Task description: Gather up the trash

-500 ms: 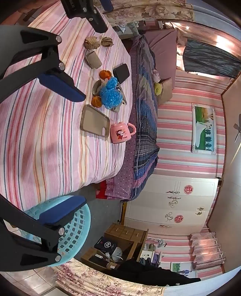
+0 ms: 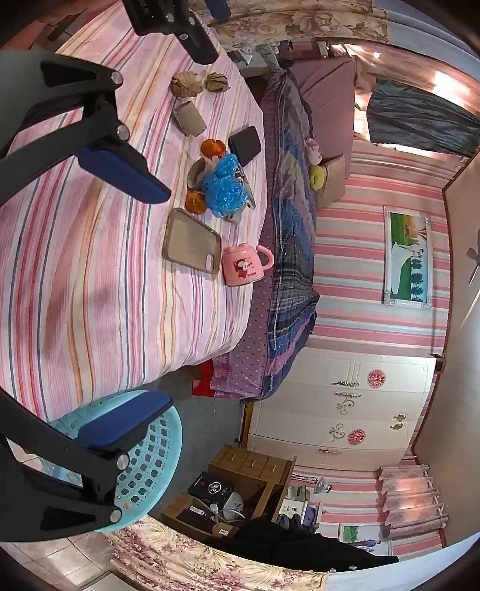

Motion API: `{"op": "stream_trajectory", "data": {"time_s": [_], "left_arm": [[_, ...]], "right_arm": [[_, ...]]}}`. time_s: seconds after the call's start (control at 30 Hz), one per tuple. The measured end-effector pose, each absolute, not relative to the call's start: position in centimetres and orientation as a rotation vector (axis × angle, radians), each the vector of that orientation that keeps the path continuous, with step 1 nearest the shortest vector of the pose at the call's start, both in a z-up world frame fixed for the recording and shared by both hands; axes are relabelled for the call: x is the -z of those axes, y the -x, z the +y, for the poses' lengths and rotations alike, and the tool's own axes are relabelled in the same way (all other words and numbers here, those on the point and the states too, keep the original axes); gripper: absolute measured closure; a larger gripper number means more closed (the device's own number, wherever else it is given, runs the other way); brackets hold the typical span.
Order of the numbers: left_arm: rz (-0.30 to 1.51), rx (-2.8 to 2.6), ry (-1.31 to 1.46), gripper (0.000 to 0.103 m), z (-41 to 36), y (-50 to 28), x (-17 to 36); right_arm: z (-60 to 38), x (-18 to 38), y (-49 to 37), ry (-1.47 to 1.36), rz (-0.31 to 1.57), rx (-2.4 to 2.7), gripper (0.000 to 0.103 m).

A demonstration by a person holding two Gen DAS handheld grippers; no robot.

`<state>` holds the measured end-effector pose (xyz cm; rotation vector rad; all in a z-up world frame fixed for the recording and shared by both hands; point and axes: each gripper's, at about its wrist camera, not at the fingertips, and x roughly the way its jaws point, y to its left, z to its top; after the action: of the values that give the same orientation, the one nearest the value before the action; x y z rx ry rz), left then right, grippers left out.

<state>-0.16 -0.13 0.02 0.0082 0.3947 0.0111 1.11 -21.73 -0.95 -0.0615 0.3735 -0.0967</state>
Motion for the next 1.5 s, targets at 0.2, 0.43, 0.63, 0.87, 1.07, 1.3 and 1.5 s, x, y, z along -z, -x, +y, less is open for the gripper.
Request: {"op": "stream_trajectory", "data": {"time_s": [0.2, 0.43, 0.63, 0.87, 1.07, 1.3, 1.5], "left_arm": [[0.394, -0.01, -0.011, 0.005, -0.16, 0.2, 0.14], [0.404, -0.015, 0.002, 0.005, 0.2, -0.08, 0.27], [0.399, -0.018, -0.015, 0.005, -0.04, -0.06, 0.28], [0.398, -0.021, -0.011, 0.005, -0.1, -0.03, 0.32], [0.402, -0.02, -0.004, 0.005, 0.06, -0.12, 0.41], [0.401, -0.021, -0.005, 0.005, 0.08, -0.13, 0.41], [0.401, -0.021, -0.004, 0.005, 0.2, -0.11, 0.43]], "right_arm": [[-22.13, 0.92, -0.61, 0.061, 0.374, 0.101, 0.004], [-21.88, 1.18, -0.97, 0.068, 0.376, 0.108, 0.004], [-21.91, 1.3, -1.08, 0.07, 0.382, 0.11, 0.004], [-22.05, 1.34, -1.18, 0.068, 0.379, 0.115, 0.004], [-22.14, 1.14, -1.05, 0.068, 0.372, 0.119, 0.004], [-22.12, 1.02, -1.05, 0.069, 0.374, 0.121, 0.004], [-22.09, 0.99, -1.11, 0.072, 0.376, 0.123, 0.004]]}}
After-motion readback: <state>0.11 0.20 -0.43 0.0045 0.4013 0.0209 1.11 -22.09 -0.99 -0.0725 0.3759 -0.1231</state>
